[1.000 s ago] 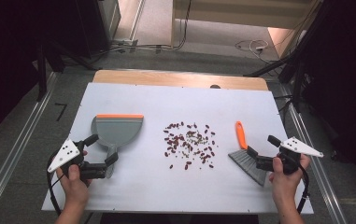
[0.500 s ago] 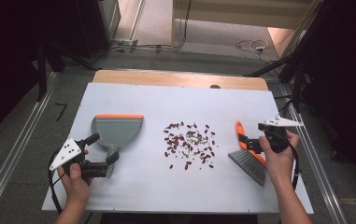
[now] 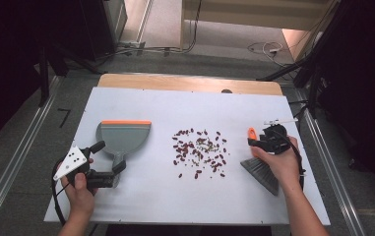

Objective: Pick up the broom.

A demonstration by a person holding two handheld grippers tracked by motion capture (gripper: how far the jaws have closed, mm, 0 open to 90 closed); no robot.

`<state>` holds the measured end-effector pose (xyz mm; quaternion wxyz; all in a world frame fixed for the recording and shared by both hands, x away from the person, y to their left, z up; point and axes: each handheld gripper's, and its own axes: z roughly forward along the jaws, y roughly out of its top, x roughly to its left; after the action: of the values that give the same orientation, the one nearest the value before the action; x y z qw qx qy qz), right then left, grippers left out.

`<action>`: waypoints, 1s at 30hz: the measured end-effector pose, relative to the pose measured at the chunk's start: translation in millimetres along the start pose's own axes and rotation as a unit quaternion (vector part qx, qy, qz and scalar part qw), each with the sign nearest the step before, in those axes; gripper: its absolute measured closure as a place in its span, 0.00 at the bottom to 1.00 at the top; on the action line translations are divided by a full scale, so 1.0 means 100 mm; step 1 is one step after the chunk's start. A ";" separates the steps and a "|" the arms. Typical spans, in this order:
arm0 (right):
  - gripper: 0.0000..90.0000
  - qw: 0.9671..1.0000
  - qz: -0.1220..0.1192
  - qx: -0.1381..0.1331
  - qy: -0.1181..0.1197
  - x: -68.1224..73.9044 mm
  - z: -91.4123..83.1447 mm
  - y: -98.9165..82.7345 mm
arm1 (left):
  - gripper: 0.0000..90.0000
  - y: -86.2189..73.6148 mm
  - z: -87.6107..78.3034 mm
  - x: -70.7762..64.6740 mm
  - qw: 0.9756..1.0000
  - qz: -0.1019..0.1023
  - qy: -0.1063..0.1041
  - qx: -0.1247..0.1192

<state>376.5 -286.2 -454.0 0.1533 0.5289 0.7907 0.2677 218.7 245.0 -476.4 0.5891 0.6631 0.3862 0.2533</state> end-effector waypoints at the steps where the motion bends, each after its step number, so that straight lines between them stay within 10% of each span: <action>1: 0.49 1.000 0.006 0.005 -0.005 0.00 0.01 0.00 | 0.00 0.00 0.00 0.00 1.000 -0.002 0.002 -0.001; 9: 0.62 0.998 -0.020 0.053 -0.028 -0.01 0.14 -0.02 | 0.00 0.00 0.01 -0.02 1.000 0.002 0.003 0.003; 30: 0.69 0.992 0.061 0.100 -0.052 0.03 0.26 0.00 | 0.00 0.00 0.07 -0.08 1.000 0.012 -0.009 0.010</action>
<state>389.2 -276.5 -474.8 0.1243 0.6021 0.7706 0.1680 219.6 234.5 -476.3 0.5828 0.6755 0.3759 0.2505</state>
